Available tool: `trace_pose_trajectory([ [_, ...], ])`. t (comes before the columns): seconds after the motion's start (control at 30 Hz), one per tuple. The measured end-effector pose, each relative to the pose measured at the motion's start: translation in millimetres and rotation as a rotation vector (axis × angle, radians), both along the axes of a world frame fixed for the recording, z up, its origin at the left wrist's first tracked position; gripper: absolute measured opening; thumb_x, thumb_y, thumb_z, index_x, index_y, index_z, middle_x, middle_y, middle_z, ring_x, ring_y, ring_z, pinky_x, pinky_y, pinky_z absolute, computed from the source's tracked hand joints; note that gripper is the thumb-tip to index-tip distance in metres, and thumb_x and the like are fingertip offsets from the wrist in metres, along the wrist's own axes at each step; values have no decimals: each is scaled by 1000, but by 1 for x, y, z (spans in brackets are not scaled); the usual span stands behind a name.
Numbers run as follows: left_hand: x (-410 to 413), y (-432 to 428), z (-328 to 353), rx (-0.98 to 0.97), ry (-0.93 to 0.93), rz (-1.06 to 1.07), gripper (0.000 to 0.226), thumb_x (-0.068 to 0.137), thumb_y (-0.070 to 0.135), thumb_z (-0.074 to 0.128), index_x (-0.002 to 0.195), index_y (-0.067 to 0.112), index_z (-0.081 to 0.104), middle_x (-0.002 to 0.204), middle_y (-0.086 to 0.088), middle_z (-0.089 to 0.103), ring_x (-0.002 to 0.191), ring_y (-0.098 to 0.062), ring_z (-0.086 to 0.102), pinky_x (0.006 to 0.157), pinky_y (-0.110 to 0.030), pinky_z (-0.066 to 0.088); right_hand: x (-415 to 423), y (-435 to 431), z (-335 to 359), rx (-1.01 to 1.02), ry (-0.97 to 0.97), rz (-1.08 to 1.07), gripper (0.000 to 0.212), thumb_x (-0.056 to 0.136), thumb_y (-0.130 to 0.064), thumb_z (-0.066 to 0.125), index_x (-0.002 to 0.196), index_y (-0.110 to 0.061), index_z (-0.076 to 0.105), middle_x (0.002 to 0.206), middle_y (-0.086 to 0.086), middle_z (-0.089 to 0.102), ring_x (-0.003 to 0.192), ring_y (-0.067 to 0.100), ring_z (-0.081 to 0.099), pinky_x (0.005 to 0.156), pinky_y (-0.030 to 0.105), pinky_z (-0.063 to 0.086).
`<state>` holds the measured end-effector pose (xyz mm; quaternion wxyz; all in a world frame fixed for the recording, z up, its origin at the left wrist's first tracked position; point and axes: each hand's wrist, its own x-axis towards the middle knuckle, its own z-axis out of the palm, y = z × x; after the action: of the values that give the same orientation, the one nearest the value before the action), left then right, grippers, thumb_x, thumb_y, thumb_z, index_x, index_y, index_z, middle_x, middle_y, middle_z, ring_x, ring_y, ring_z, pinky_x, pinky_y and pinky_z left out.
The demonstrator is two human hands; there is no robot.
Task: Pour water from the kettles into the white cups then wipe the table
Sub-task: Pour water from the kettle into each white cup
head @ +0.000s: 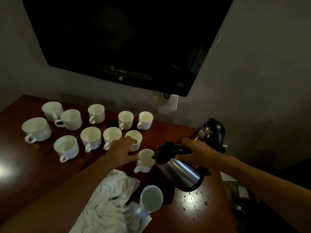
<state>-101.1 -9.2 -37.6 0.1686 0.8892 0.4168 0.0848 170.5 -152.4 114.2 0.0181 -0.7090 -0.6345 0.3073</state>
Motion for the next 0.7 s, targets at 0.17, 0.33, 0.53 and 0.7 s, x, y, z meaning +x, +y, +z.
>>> trace_pose_trajectory([
  [0.17, -1, 2, -1, 15, 10, 2, 102, 62, 88, 31, 137, 23, 52, 135, 1, 53, 120, -23, 50, 97, -44, 41, -1, 1, 1, -6, -1, 5, 30, 94, -39, 67, 110, -25, 45, 86, -3, 64, 60, 11, 65, 56, 21, 57],
  [0.33, 0, 3, -2, 16, 1, 2, 100, 62, 88, 32, 135, 23, 53, 132, 1, 54, 117, -23, 52, 95, -43, 42, 1, 0, 0, -5, 6, 12, 30, 94, -39, 68, 108, -25, 45, 85, -2, 65, 62, 14, 67, 58, 23, 59],
  [0.53, 2, 2, -1, 17, -10, -10, 100, 62, 87, 32, 136, 22, 53, 132, 0, 54, 117, -24, 52, 94, -43, 41, 3, -2, -4, -14, 27, -5, 28, 93, -41, 69, 104, -28, 46, 85, 0, 66, 60, 12, 67, 58, 24, 59],
  [0.7, 4, 1, 0, -5, -5, -11, 101, 62, 88, 31, 137, 24, 51, 134, 2, 52, 120, -22, 49, 96, -43, 40, 3, -1, -3, 1, 17, 2, 28, 93, -41, 69, 104, -27, 47, 83, -1, 66, 56, 8, 65, 55, 21, 56],
])
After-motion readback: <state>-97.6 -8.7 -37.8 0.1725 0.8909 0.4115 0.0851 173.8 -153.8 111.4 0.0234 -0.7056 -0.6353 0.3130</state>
